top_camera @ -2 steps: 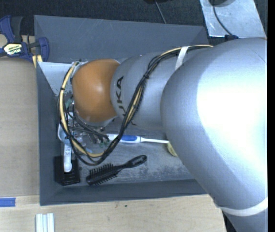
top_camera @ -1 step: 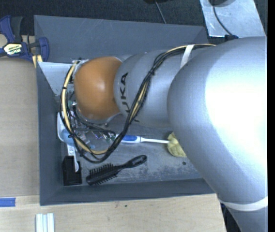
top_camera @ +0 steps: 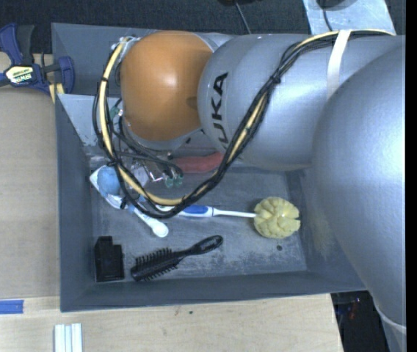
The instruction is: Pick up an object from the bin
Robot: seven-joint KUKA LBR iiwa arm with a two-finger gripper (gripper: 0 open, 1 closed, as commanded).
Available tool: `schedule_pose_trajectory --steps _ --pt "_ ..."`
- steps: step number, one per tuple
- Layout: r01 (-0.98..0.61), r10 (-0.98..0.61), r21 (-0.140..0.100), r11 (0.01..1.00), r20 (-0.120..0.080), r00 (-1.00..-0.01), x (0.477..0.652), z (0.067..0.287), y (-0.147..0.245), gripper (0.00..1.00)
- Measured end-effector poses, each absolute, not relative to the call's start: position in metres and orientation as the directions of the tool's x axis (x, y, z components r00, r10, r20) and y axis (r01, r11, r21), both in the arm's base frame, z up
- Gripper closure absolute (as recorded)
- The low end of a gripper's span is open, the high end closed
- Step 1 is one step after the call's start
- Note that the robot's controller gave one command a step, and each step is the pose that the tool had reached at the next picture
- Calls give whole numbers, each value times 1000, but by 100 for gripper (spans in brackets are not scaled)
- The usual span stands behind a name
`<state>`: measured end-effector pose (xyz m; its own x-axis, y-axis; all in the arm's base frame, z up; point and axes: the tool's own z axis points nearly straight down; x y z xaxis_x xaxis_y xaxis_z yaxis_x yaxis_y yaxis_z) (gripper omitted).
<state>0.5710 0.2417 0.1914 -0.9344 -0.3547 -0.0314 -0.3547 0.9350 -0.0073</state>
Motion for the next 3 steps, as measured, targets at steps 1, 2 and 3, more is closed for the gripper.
schedule_pose_trajectory --steps 1,2,3 --pt "-452 -452 -13 892 -30 -892 564 216 225 100" --pt "-264 -264 -2 965 -47 -963 599 182 238 100" --pt "-567 -567 -17 824 -35 -823 611 190 239 100"
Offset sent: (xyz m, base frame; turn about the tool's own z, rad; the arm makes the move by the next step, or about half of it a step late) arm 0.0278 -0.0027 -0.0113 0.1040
